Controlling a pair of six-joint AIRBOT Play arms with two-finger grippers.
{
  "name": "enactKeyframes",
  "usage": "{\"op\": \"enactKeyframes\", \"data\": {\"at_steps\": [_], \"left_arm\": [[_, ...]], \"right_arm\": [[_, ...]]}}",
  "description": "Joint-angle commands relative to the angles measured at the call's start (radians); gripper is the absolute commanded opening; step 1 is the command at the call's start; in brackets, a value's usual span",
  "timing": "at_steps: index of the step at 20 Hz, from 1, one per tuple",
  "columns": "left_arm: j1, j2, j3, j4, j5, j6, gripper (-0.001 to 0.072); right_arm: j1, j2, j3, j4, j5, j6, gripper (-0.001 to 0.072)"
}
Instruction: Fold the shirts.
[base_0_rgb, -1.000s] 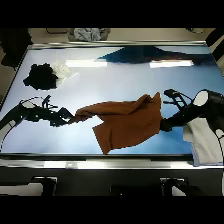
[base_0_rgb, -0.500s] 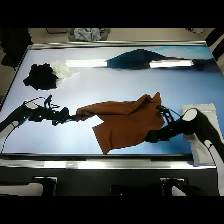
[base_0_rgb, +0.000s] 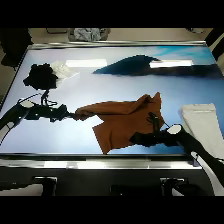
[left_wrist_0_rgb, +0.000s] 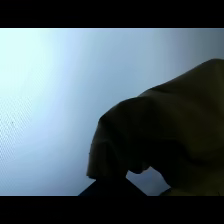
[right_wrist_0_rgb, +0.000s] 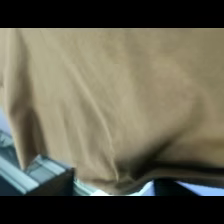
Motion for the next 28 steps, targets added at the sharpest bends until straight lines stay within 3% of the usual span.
{"op": "enactKeyframes", "data": {"at_steps": [1,2,3,5,7,9,11,13,15,18,20,25,28], "left_arm": [[0.0,0.012,0.0,0.0,0.001,0.002,0.0034],[0.0,0.012,0.0,0.0,0.001,0.002,0.0034],[0.0,0.012,0.0,0.0,-0.002,0.002,0.0034],[0.0,0.025,0.005,-0.001,-0.014,0.002,0.0033],[0.002,0.077,0.048,0.0,-0.017,0.029,0.0033],[0.008,0.172,0.149,0.0,-0.005,0.06,0.0033],[0.011,0.294,0.295,0.0,0.053,0.066,0.0033],[0.024,0.408,0.478,0.001,0.141,0.066,0.0032],[0.055,0.502,0.665,0.002,0.227,0.062,0.0032],[0.106,0.612,0.819,0.008,0.27,0.002,0.0032],[0.113,0.68,0.827,0.008,0.27,-0.062,0.0032],[0.113,0.763,0.827,0.014,0.255,-0.08,0.0032],[0.113,0.738,0.826,0.126,0.139,-0.087,0.0032]], "right_arm": [[0.075,-0.001,-0.01,0.025,-0.137,0.111,0.0451],[0.075,-0.001,-0.01,0.025,-0.13,0.113,0.0297],[0.075,0.0,-0.009,0.025,-0.119,0.113,0.0034],[0.074,0.003,0.003,0.013,-0.105,0.04,0.0041],[0.074,0.03,0.08,-0.1,-0.05,-0.058,0.0041],[0.074,0.103,0.254,-0.385,0.052,-0.073,0.0041],[0.074,0.202,0.512,-0.784,0.153,-0.048,0.0041],[0.074,0.307,0.8,-1.178,0.167,0.039,0.0041],[0.074,0.395,1.07,-1.402,0.134,0.081,0.0041],[0.074,0.484,1.29,-1.428,0.188,0.082,0.0041],[0.074,0.531,1.32,-1.427,0.216,0.096,0.0041],[0.075,0.558,1.32,-1.422,0.24,0.109,0.0041],[0.075,0.51,1.32,-1.428,0.391,0.103,0.0042]]}}
